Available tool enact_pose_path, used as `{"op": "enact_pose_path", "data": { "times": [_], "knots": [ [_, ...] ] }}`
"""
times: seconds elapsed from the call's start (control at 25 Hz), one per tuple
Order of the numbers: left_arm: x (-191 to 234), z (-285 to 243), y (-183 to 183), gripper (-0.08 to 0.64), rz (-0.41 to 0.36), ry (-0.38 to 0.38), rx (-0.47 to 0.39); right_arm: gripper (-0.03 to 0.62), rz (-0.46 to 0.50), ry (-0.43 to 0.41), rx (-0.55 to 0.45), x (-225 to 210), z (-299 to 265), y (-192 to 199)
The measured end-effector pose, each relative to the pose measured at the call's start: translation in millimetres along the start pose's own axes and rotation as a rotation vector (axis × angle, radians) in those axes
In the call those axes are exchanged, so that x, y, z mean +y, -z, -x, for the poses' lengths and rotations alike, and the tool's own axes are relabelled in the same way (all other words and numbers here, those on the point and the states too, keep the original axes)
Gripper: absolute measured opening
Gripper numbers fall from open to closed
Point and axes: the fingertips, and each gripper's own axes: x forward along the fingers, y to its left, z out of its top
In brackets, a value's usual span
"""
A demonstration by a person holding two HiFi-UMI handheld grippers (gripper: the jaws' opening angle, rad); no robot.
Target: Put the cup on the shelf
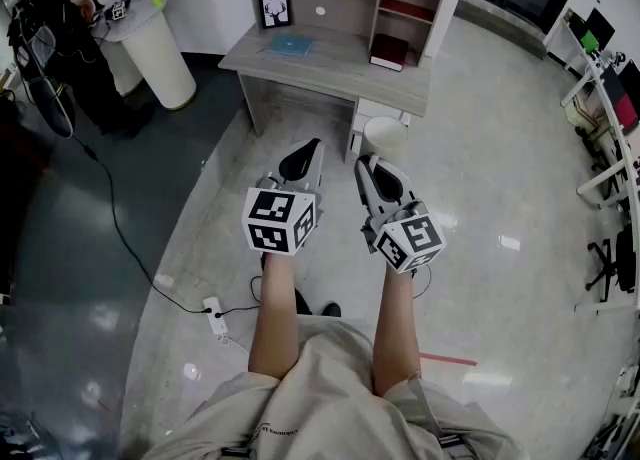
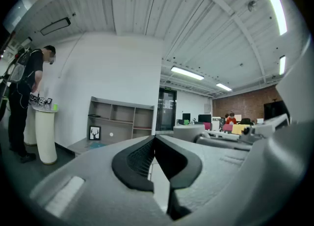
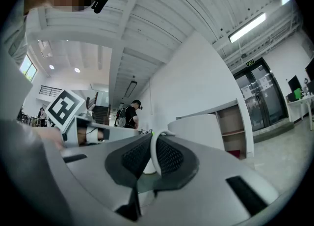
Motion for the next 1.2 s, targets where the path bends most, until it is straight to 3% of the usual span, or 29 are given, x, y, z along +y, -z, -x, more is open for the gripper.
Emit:
{"op": "enact_pose_path", "data": {
  "times": [0.12, 0.24, 0.48, 0.68, 0.88, 1.2],
  "knots": [
    [-1, 16, 39, 0.009, -0.060, 0.039, 0.092, 0.034, 0.039, -0.030, 0.007, 1, 6, 3],
    [5, 24, 58, 0.009, -0.050, 0.032, 0.109, 0.034, 0.064, -0.035, 0.025, -4, 11, 6],
    [15, 28, 55, 0.009, -0.014, 0.037, 0.087, 0.034, -0.021, -0.051, 0.056, -3, 10, 25],
    [43, 15, 51, 0.009, -0.025, -0.046, 0.077, 0.034, -0.001, -0.061, 0.037, -7, -13, 21],
    [66, 0, 40, 0.009, -0.003, -0.010, 0.065, 0.034, -0.062, 0.005, 0.003, -23, -41, 16],
    [108, -43, 35, 0.009, 0.000, 0.063, 0.077, 0.034, -0.083, -0.016, -0.004, -29, -101, 22]
  ]
}}
